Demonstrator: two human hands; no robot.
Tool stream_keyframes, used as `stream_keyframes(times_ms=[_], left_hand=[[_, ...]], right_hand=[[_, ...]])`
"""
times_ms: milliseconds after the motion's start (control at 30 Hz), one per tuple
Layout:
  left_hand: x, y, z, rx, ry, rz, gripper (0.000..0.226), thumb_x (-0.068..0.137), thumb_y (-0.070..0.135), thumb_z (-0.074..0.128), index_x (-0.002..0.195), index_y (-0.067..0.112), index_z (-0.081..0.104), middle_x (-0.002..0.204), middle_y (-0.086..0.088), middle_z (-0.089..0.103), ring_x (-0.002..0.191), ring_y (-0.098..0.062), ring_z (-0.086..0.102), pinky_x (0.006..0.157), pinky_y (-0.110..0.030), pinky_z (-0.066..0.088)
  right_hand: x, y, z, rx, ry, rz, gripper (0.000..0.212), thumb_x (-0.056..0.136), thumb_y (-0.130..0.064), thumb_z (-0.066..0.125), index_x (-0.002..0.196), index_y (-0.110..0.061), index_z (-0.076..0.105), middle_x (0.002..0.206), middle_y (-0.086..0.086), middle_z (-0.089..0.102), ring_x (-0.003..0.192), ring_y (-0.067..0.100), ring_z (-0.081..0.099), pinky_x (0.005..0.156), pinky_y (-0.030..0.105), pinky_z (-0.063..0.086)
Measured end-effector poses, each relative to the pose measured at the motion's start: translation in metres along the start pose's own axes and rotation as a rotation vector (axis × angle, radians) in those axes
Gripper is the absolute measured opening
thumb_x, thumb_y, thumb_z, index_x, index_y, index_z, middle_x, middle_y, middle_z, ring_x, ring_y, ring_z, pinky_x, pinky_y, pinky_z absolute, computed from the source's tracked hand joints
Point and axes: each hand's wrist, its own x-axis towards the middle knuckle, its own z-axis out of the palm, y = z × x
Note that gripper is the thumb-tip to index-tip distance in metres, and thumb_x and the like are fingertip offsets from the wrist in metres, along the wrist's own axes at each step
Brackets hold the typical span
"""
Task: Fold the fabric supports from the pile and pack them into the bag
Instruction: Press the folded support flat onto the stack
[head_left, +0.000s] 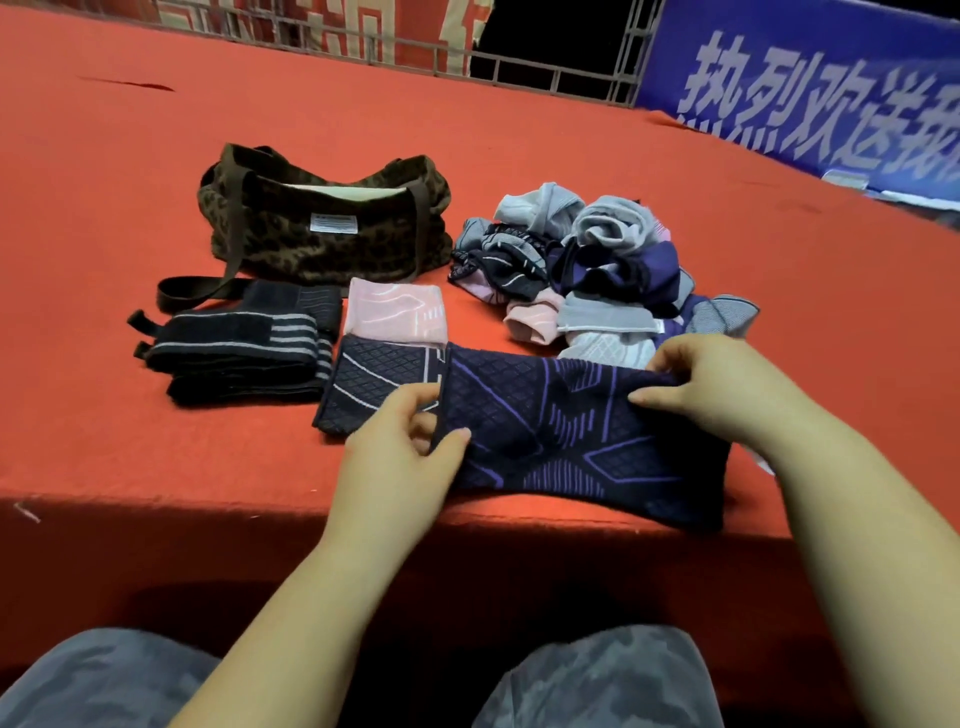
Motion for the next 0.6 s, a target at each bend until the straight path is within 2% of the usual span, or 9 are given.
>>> stream_keyframes(times_ms=[67, 167, 233, 300, 400, 467, 500, 533, 600], left_hand=[[0.001, 0.001, 0.006, 0.198, 0.019, 0.046, 0.041, 0.079, 0.014, 0.070, 0.115, 0.028, 0.056, 0.083, 0.013, 0.062, 0.076, -0.014, 0.061, 0.079, -0.032, 0.050], [0.001, -0.001, 0.008, 0.289, 0.006, 0.046, 0.053, 0.078, 0.010, 0.069, 0.126, 0.025, 0.051, 0.091, 0.017, 0.056, 0.087, -0.015, 0.058, 0.081, -0.024, 0.041], [0.002, -0.007, 0.009, 0.417, 0.024, 0.120, 0.059, 0.076, 0.009, 0.071, 0.130, 0.017, 0.050, 0.110, 0.004, 0.058, 0.105, -0.022, 0.055, 0.094, -0.029, 0.039], [0.004, -0.010, 0.014, 0.561, 0.070, 0.235, 0.054, 0.077, 0.013, 0.064, 0.129, 0.010, 0.052, 0.124, -0.009, 0.056, 0.115, -0.031, 0.051, 0.102, -0.039, 0.036], [0.008, -0.001, 0.029, 0.562, -0.072, 0.374, 0.050, 0.076, 0.018, 0.038, 0.118, 0.005, 0.062, 0.120, -0.014, 0.062, 0.110, -0.033, 0.058, 0.099, -0.040, 0.043], [0.012, 0.002, 0.041, 0.612, -0.229, 0.443, 0.054, 0.074, 0.020, 0.031, 0.111, 0.006, 0.067, 0.116, -0.016, 0.065, 0.107, -0.034, 0.063, 0.093, -0.046, 0.050], [0.014, 0.005, 0.046, 0.686, -0.300, 0.437, 0.056, 0.076, 0.023, 0.029, 0.116, 0.007, 0.065, 0.122, -0.018, 0.062, 0.113, -0.035, 0.060, 0.097, -0.048, 0.047], [0.017, 0.008, 0.049, 0.797, -0.358, 0.398, 0.058, 0.081, 0.026, 0.026, 0.128, 0.009, 0.057, 0.136, -0.018, 0.052, 0.126, -0.034, 0.050, 0.106, -0.046, 0.037], [0.022, 0.005, 0.050, 1.003, -0.451, 0.287, 0.055, 0.096, 0.030, 0.023, 0.148, 0.015, 0.026, 0.157, -0.009, 0.020, 0.145, -0.024, 0.017, 0.117, -0.037, 0.010]], right_hand=[[0.004, 0.001, 0.015, -0.095, 0.026, 0.003, 0.020, 0.077, -0.034, 0.074, 0.086, -0.020, 0.062, 0.094, 0.004, 0.068, 0.090, 0.025, 0.059, 0.074, 0.032, 0.044], [0.002, -0.002, 0.037, -0.220, 0.078, -0.044, 0.026, 0.082, -0.034, 0.067, 0.104, -0.020, 0.064, 0.108, 0.005, 0.066, 0.104, 0.029, 0.056, 0.087, 0.036, 0.042], [-0.005, -0.010, 0.050, -0.174, 0.189, -0.104, 0.032, 0.081, -0.030, 0.067, 0.111, -0.019, 0.064, 0.111, 0.006, 0.064, 0.107, 0.029, 0.054, 0.091, 0.038, 0.039], [-0.017, -0.023, 0.062, 0.002, 0.271, -0.187, 0.032, 0.080, -0.027, 0.068, 0.110, -0.017, 0.064, 0.108, 0.007, 0.063, 0.104, 0.030, 0.055, 0.092, 0.040, 0.040], [-0.031, -0.042, 0.082, 0.191, 0.175, -0.278, 0.039, 0.081, -0.034, 0.058, 0.116, -0.018, 0.063, 0.114, 0.003, 0.063, 0.108, 0.024, 0.056, 0.097, 0.039, 0.041], [-0.036, -0.048, 0.094, 0.173, 0.052, -0.276, 0.047, 0.086, -0.038, 0.051, 0.129, -0.019, 0.054, 0.132, 0.004, 0.055, 0.124, 0.023, 0.047, 0.107, 0.038, 0.034], [-0.038, -0.046, 0.098, 0.131, -0.004, -0.241, 0.051, 0.091, -0.042, 0.048, 0.138, -0.022, 0.046, 0.145, 0.003, 0.043, 0.135, 0.020, 0.036, 0.113, 0.037, 0.025], [-0.039, -0.041, 0.101, 0.075, -0.044, -0.196, 0.056, 0.093, -0.049, 0.043, 0.144, -0.027, 0.035, 0.153, 0.000, 0.029, 0.142, 0.016, 0.022, 0.117, 0.035, 0.014], [-0.042, -0.027, 0.102, -0.008, -0.076, -0.122, 0.065, 0.090, -0.063, 0.027, 0.148, -0.035, 0.021, 0.158, -0.007, 0.012, 0.146, 0.010, 0.005, 0.117, 0.034, 0.002]])
